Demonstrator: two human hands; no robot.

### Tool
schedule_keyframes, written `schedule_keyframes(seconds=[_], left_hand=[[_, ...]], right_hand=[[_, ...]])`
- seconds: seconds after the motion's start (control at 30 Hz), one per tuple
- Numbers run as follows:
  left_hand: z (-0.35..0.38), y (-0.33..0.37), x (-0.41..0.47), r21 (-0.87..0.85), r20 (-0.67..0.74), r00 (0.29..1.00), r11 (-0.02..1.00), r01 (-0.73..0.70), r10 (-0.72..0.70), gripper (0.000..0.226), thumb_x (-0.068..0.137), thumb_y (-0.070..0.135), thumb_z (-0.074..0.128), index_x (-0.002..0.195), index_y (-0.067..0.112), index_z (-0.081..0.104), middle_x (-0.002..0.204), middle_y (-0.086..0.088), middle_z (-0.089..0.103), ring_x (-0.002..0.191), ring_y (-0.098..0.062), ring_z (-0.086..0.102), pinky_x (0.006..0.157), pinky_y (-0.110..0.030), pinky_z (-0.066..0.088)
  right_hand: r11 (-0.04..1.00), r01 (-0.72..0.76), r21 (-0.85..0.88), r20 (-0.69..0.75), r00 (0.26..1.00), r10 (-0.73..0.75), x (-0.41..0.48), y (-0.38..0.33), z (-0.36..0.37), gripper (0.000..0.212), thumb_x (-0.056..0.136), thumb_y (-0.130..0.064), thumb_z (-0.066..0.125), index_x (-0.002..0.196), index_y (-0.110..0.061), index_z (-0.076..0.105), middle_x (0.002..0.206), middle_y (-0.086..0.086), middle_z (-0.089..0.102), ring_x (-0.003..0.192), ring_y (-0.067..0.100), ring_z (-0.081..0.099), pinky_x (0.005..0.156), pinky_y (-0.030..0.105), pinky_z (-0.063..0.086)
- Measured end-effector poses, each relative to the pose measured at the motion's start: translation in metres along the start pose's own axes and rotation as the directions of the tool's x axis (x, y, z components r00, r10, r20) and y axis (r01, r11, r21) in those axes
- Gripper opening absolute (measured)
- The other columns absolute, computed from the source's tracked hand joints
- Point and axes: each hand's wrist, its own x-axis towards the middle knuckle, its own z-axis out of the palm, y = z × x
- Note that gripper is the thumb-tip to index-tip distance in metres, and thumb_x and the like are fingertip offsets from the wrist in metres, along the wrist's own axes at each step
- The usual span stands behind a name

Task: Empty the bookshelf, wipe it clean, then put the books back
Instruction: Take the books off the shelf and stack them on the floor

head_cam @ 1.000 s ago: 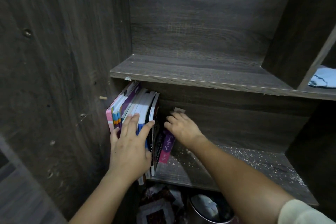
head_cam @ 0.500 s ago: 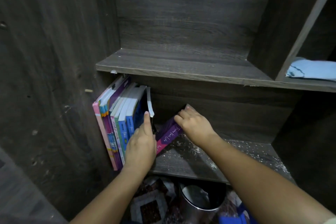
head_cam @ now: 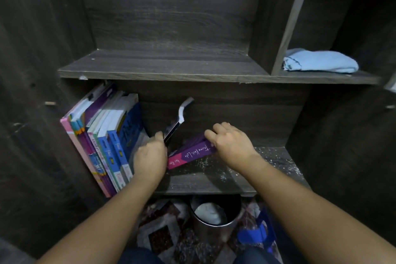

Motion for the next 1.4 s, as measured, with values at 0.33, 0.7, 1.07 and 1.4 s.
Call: schedule_keyframes(seconds=[0.33,0.7,1.07,1.4], left_hand=[[-0.081,0.078,-0.032,0.151,-0.083,0.908,0.906,-0.395,0.41,0.026,0.076,0.002,0.064,0.102,0.009,0.062,0.076,-0.01,0.064,0.067,-0.032,0.062,0.05,-0.036,0.047],[-0.11,0.226,-0.147,0.165,0.126,0.625,0.605,-0.779,0.77,0.033,0.092,0.005,0.043,0.123,0.016,0.046,0.111,-0.005,0.062,0.102,-0.03,0.062,0.072,-0.035,0.046],[-0.07,0.353,-0.253,0.057,0.268,0.29,0.285,-0.957,0.919,0.027,0.092,0.008,0.05,0.119,0.014,0.05,0.109,-0.006,0.063,0.1,-0.031,0.062,0.068,-0.037,0.046],[0.002,0.429,-0.289,-0.171,0.4,0.247,0.337,-0.926,0.883,0.019,0.091,0.013,0.056,0.109,0.014,0.05,0.103,-0.007,0.061,0.094,-0.031,0.061,0.067,-0.038,0.046]], right_hand=[[0.96,-0.275,0.057,0.202,0.945,0.259,-0.108,0.021,-0.08,0.045,0.083,-0.035,0.069,0.12,-0.02,0.049,0.119,-0.001,0.055,0.111,0.02,0.05,0.083,0.034,0.049],[0.865,-0.502,-0.031,0.259,0.831,0.492,-0.284,0.049,-0.153,0.038,0.076,-0.039,0.071,0.106,-0.022,0.054,0.1,-0.001,0.065,0.092,0.026,0.061,0.074,0.035,0.05],[0.629,-0.765,-0.137,0.348,0.557,0.754,-0.459,0.069,-0.156,0.036,0.074,-0.021,0.073,0.104,-0.021,0.054,0.1,-0.001,0.062,0.093,0.025,0.058,0.068,0.032,0.046],[0.417,-0.887,-0.198,0.239,0.369,0.898,-0.552,0.079,-0.111,0.031,0.075,-0.025,0.076,0.098,-0.02,0.055,0.098,-0.003,0.058,0.093,0.022,0.05,0.062,0.032,0.045]])
